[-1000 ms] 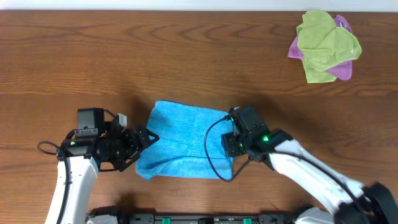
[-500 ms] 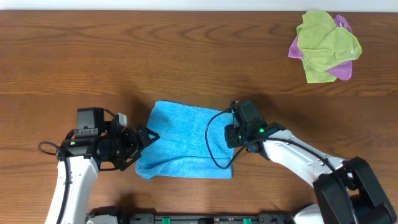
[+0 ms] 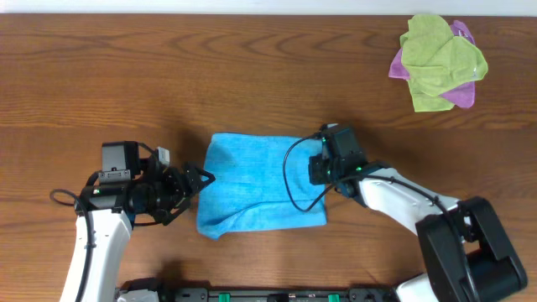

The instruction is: Fold the cloth

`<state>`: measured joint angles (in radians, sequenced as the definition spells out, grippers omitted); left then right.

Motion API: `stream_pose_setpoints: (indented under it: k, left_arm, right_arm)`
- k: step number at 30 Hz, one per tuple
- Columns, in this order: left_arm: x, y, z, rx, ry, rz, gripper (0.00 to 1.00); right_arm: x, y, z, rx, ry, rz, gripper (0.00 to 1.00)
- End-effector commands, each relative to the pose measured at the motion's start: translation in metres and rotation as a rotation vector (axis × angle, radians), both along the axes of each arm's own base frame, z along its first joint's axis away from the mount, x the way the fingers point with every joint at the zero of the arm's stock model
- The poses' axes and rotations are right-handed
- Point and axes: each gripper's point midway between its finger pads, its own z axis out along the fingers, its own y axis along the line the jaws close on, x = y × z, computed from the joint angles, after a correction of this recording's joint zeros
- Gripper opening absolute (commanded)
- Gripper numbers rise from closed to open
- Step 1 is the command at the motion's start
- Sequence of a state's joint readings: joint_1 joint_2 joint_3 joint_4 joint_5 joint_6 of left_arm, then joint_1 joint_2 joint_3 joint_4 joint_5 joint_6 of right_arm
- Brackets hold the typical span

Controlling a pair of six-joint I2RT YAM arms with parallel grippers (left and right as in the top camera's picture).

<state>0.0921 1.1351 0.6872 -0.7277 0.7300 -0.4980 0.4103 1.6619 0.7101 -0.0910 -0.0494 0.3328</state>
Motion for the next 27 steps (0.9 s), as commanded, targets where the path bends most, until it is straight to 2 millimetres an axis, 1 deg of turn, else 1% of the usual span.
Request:
stream_pose_setpoints:
  k: [1, 5, 6, 7, 10, 13, 14, 15, 16, 18, 19, 20, 21, 22, 23, 24, 27]
  left_arm:
    - [0.012, 0.002, 0.015, -0.003, -0.052, 0.008, 0.95]
    - [0.017, 0.002, 0.017, -0.006, -0.065, 0.022, 0.95]
    - [0.017, 0.002, 0.018, -0.006, -0.067, 0.023, 0.98]
    - [0.017, 0.003, 0.018, -0.006, -0.067, 0.023, 0.97]
    - [0.017, 0.003, 0.017, -0.004, -0.065, 0.026, 0.98]
    - [0.017, 0.003, 0.017, -0.005, -0.064, 0.026, 0.98]
    - [0.017, 0.003, 0.017, -0.005, -0.064, 0.026, 0.98]
    - [0.017, 0.003, 0.017, -0.006, -0.064, 0.026, 0.95]
    - [0.017, 0.002, 0.018, -0.008, -0.064, 0.025, 0.95]
    - [0.017, 0.002, 0.018, -0.012, -0.064, 0.023, 0.95]
    - [0.017, 0.0, 0.019, -0.022, -0.066, 0.019, 0.95]
    - [0.017, 0.0, 0.019, -0.024, -0.065, 0.019, 0.95]
    - [0.016, -0.001, 0.02, -0.029, -0.066, 0.016, 0.95]
    - [0.016, -0.002, 0.021, -0.038, -0.066, 0.013, 0.95]
    - [0.015, -0.004, 0.022, -0.055, -0.064, 0.007, 0.95]
    - [0.012, -0.007, 0.023, -0.073, -0.052, 0.002, 0.95]
    - [0.004, -0.012, 0.026, -0.104, -0.026, -0.008, 0.95]
  right_arm:
    - [0.014, -0.013, 0.001, -0.007, -0.037, -0.048, 0.01]
    - [0.035, -0.017, 0.014, 0.025, -0.121, -0.078, 0.01]
    - [0.041, -0.017, 0.016, 0.031, -0.141, -0.085, 0.01]
    - [0.048, -0.018, 0.018, 0.037, -0.158, -0.093, 0.01]
    - [0.063, -0.017, 0.012, 0.036, -0.156, -0.103, 0.01]
    - [0.075, -0.011, 0.007, 0.04, -0.137, -0.096, 0.01]
    - [0.078, -0.008, 0.009, 0.047, -0.128, -0.09, 0.01]
    - [0.08, -0.005, 0.012, 0.053, -0.117, -0.083, 0.01]
    - [0.081, -0.004, 0.019, 0.056, -0.108, -0.079, 0.04]
    - [0.083, -0.003, 0.036, 0.054, -0.099, -0.078, 0.21]
    - [0.084, -0.002, 0.047, 0.052, -0.102, -0.073, 0.25]
    - [0.084, -0.002, 0.061, 0.05, -0.112, -0.065, 0.36]
    - [0.083, -0.002, 0.075, 0.053, -0.122, -0.061, 0.44]
    - [0.08, -0.003, 0.087, 0.055, -0.127, -0.061, 0.49]
    - [0.074, -0.004, 0.1, 0.06, -0.125, -0.058, 0.54]
    - [0.064, -0.006, 0.111, 0.065, -0.109, -0.052, 0.59]
    - [0.032, -0.016, 0.127, 0.062, -0.043, -0.048, 0.66]
